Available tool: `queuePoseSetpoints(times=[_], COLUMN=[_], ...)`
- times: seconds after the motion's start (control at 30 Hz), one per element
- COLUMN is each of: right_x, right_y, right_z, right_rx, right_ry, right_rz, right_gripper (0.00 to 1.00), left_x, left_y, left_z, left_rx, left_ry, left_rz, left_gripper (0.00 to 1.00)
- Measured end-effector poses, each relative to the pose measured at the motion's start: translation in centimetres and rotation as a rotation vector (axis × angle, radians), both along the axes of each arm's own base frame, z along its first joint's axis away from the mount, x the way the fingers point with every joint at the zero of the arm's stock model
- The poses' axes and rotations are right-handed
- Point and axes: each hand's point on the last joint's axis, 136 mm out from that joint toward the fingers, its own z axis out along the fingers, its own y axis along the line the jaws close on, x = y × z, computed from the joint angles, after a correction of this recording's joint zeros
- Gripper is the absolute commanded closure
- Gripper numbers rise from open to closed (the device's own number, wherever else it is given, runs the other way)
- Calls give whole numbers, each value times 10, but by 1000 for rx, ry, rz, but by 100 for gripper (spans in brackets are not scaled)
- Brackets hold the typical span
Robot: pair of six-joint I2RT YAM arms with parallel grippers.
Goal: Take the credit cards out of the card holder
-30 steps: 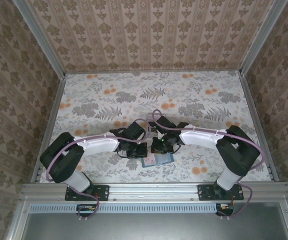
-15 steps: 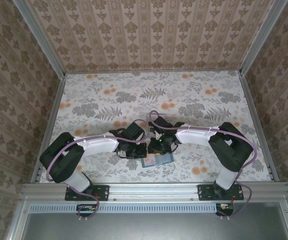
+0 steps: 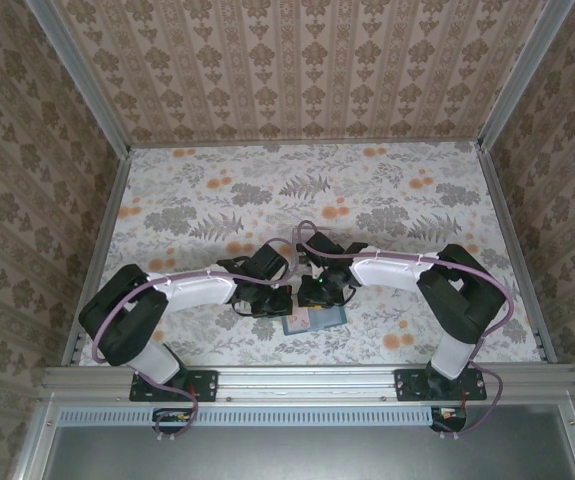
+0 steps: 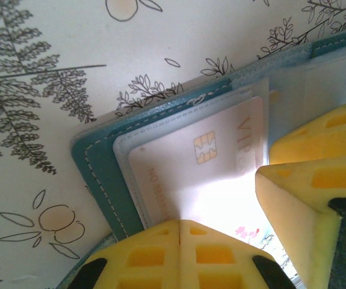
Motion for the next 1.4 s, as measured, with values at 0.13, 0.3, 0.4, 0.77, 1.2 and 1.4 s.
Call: queuePoseSetpoints(times=[0.13,0.3,0.4,0.77,1.2,1.4], right_x=[1,3,4,3,5,5], right_y=[3,9,11,7,-9,-9], right_z=[7,11,11,-1,-3,-2], right_rx=[24,56,62,14,-127,-127], right_ry=[-9,-13,-13,-1,-42,-39], right_rz=[-5,-8,-9,-2,27,27], right_gripper=[74,74,74,69,70,71], left_x=[0,0,0,0,2,2], left_y=[0,0,0,0,3,4], left_z=[0,0,0,0,-1,-1], left_rx=[0,0,0,1,6,8], left_ry=[0,0,0,-1,0,0], left_rz=[0,0,0,-3,3,1], left_gripper=[94,94,94,91,89,88])
